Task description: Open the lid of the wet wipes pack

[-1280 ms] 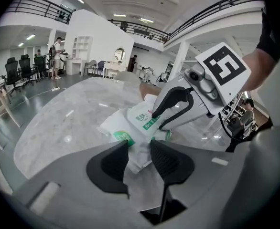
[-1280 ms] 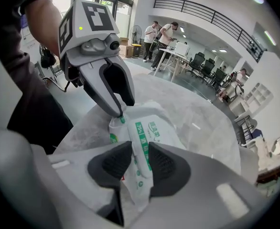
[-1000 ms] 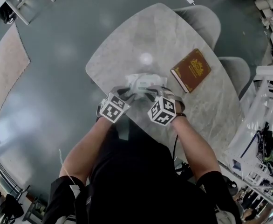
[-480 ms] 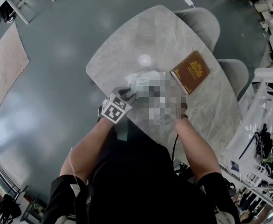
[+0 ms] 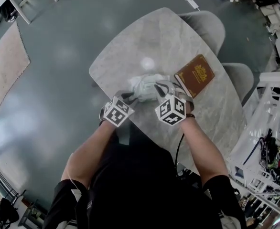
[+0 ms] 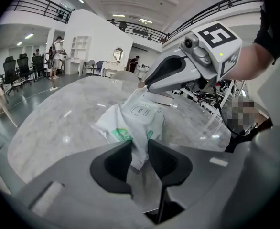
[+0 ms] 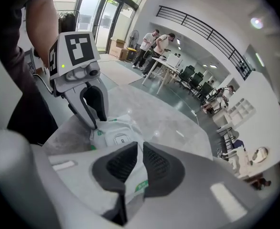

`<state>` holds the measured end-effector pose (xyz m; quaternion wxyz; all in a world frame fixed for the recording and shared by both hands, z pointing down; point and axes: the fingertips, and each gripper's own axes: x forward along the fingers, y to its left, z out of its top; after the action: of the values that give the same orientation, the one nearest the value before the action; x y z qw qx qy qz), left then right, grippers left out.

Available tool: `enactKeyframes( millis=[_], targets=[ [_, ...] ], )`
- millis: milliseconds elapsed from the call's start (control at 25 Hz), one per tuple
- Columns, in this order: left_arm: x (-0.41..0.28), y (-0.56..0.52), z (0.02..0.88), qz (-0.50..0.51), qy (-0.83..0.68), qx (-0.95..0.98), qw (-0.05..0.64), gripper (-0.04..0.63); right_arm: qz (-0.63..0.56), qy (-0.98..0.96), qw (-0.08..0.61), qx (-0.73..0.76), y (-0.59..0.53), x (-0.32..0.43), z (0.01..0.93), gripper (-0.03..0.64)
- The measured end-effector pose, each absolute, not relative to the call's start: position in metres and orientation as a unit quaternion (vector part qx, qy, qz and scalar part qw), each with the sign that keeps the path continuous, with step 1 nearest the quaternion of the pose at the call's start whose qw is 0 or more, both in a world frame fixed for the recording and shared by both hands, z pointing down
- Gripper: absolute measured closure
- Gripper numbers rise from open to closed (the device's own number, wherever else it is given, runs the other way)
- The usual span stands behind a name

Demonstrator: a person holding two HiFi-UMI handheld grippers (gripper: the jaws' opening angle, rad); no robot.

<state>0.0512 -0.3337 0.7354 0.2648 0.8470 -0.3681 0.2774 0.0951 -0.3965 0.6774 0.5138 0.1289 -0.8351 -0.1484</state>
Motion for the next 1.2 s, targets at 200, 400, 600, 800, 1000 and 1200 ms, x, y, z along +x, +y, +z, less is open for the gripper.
enactKeyframes(
  millis=[200, 400, 600, 800, 1000, 1200],
  targets=[
    [0.043, -0.323, 0.739, 0.285, -0.362, 0.849, 0.261, 0.492, -0.132, -0.839, 0.506, 0.149, -0.403, 0.094, 0.672, 0.583],
    [0.039, -0.324, 0.737, 0.293, -0.367, 0.841, 0.269, 0.494, -0.102, -0.84, 0.5, 0.184, -0.429, 0.106, 0.672, 0.584],
    [0.041, -0.321, 0.736, 0.304, -0.371, 0.832, 0.279, 0.501, -0.079, -0.843, 0.488, 0.213, -0.451, 0.106, 0.678, 0.583],
    [0.034, -0.323, 0.732, 0.307, -0.387, 0.825, 0.274, 0.521, -0.058, -0.84, 0.499, 0.204, -0.462, 0.096, 0.707, 0.583],
    [0.027, -0.332, 0.722, 0.287, -0.414, 0.818, 0.277, 0.539, -0.034, -0.846, 0.497, 0.192, -0.46, 0.096, 0.719, 0.568],
    [0.038, -0.338, 0.711, 0.279, -0.411, 0.823, 0.276, 0.538, -0.004, -0.852, 0.491, 0.181, -0.455, 0.102, 0.728, 0.58]
  ],
)
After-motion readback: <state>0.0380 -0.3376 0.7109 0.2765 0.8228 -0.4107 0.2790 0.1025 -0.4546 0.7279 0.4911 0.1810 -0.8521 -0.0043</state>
